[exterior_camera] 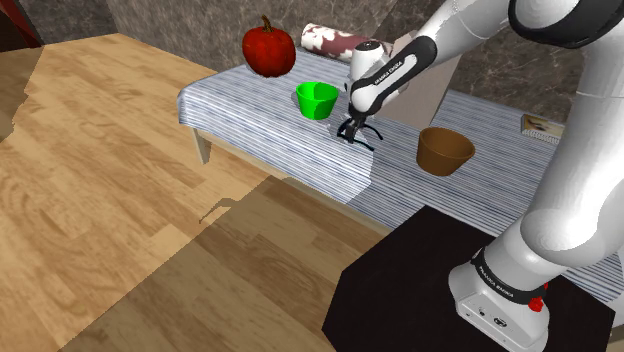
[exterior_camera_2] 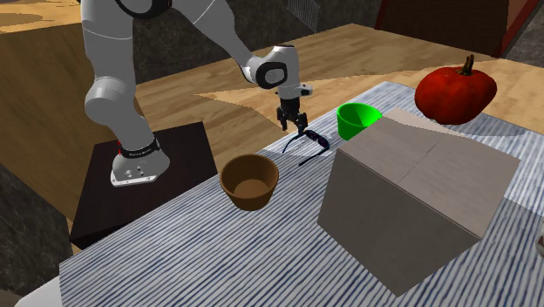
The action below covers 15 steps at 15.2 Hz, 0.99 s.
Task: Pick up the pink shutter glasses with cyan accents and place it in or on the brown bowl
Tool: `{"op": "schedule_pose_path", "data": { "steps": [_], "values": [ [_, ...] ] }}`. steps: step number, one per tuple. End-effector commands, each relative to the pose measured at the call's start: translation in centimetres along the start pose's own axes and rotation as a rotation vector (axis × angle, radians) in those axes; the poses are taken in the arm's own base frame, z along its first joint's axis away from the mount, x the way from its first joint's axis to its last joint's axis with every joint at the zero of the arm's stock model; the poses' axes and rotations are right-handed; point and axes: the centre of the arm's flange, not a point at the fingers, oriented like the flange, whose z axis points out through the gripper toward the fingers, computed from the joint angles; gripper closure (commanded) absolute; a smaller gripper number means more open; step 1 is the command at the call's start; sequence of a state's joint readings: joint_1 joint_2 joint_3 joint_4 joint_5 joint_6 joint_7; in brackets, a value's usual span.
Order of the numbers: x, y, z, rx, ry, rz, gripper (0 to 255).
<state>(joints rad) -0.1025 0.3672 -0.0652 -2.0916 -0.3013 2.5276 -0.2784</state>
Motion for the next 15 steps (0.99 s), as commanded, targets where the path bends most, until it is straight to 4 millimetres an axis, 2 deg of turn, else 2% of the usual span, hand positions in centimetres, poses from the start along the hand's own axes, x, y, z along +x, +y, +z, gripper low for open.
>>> {"op": "schedule_pose_path", "data": {
  "steps": [1, 5, 12, 13, 15],
  "values": [
    [0.2, 0.1, 1.1, 0.0, 0.001, -0.001, 0],
    [0.2, 0.1, 3.0, 0.0, 0.001, -0.001, 0],
    [0.2, 0.1, 3.0, 0.0, 0.001, -0.001, 0],
    [0.2, 0.1, 3.0, 0.0, 0.001, -0.001, 255],
    [0.2, 0.1, 3.0, 0.0, 0.001, -0.001, 255]
  ]
}}
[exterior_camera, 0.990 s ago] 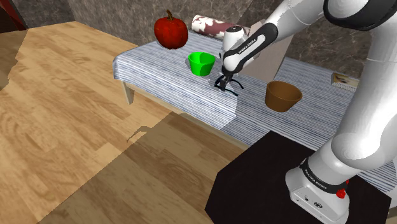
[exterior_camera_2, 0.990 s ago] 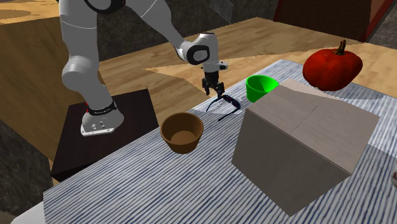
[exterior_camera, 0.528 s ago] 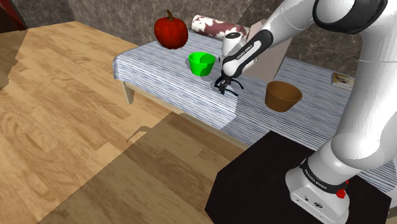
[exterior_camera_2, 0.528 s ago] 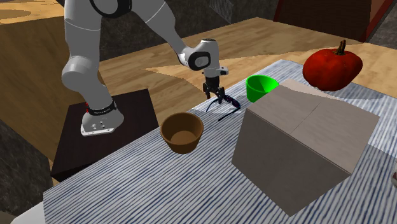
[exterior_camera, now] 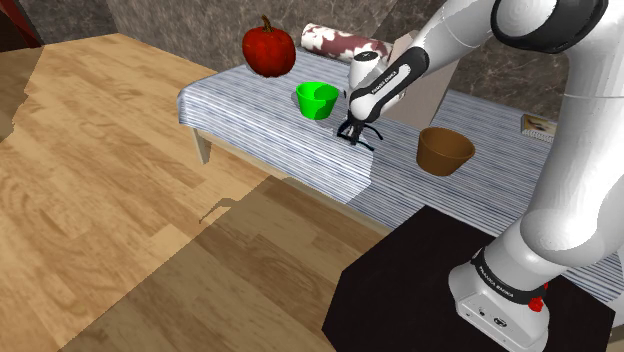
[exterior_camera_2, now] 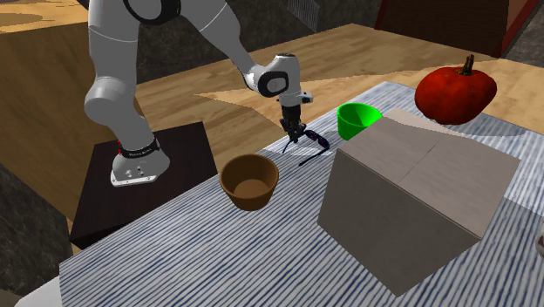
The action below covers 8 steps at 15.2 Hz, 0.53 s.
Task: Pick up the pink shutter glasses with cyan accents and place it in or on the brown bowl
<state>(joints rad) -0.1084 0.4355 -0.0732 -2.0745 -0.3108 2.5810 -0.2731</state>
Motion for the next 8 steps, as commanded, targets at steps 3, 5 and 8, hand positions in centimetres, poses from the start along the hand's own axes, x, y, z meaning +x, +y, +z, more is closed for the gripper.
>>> {"op": "schedule_pose_path", "data": {
  "steps": [3, 5, 8],
  "values": [
    [0.0, 0.0, 0.0, 0.0, 0.0, 0.0, 255],
    [0.0, 0.0, 0.0, 0.0, 0.0, 0.0, 255],
    [-0.01, 0.11, -0.52, 0.0, 0.0, 0.0, 255]
  ]
}}
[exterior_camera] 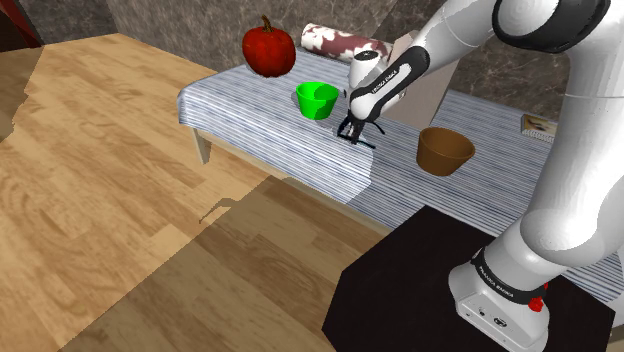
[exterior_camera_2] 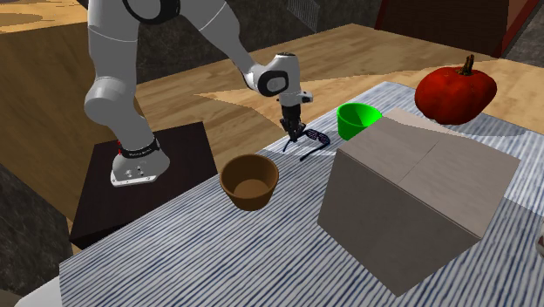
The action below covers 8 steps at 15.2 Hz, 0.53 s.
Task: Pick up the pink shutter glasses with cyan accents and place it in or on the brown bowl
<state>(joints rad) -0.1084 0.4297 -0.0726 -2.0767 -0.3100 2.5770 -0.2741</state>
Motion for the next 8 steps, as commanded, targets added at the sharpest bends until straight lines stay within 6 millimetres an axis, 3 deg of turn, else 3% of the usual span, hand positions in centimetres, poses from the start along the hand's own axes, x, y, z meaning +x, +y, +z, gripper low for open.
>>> {"op": "schedule_pose_path", "data": {
  "steps": [1, 8],
  "values": [
    [0.0, 0.2, -0.8, 0.0, 0.0, 0.0, 255],
    [0.0, 1.0, -4.4, 0.0, 0.0, 0.0, 255]
  ]
}}
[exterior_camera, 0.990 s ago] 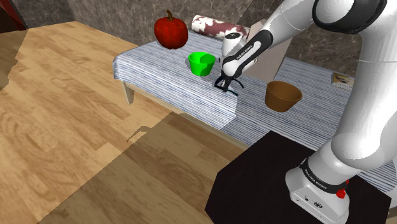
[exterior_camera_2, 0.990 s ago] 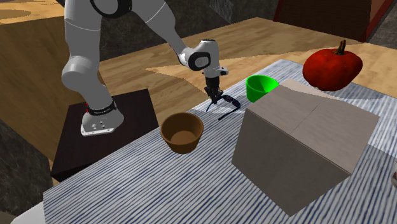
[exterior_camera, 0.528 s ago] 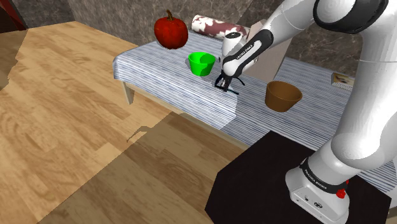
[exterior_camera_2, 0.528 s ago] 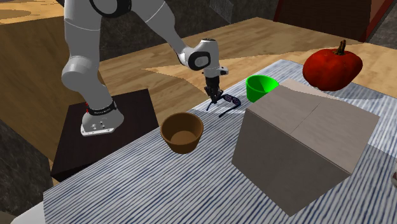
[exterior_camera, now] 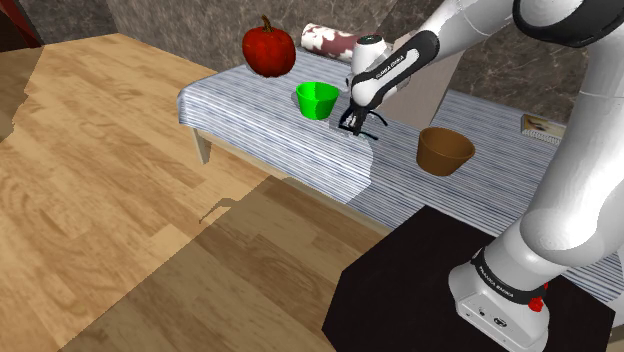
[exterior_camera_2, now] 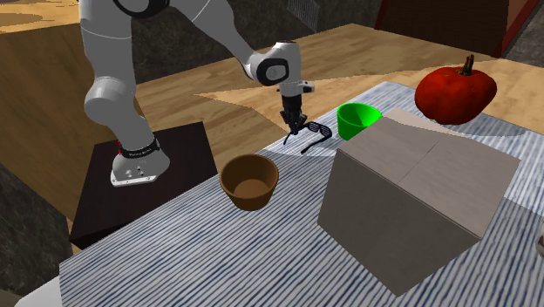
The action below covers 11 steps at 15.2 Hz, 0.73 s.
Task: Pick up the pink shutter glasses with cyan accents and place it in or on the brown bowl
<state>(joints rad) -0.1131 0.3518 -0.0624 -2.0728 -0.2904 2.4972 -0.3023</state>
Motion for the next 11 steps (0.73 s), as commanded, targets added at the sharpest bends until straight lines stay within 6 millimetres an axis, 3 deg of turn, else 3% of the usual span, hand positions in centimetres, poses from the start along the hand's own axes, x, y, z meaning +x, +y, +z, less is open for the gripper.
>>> {"op": "schedule_pose_path", "data": {
  "steps": [1, 11],
  "values": [
    [0.0, 0.2, -1.0, 0.0, 0.0, 0.0, 255],
    [-0.1, 1.3, -6.1, 0.0, 0.0, 0.0, 255]
  ]
}}
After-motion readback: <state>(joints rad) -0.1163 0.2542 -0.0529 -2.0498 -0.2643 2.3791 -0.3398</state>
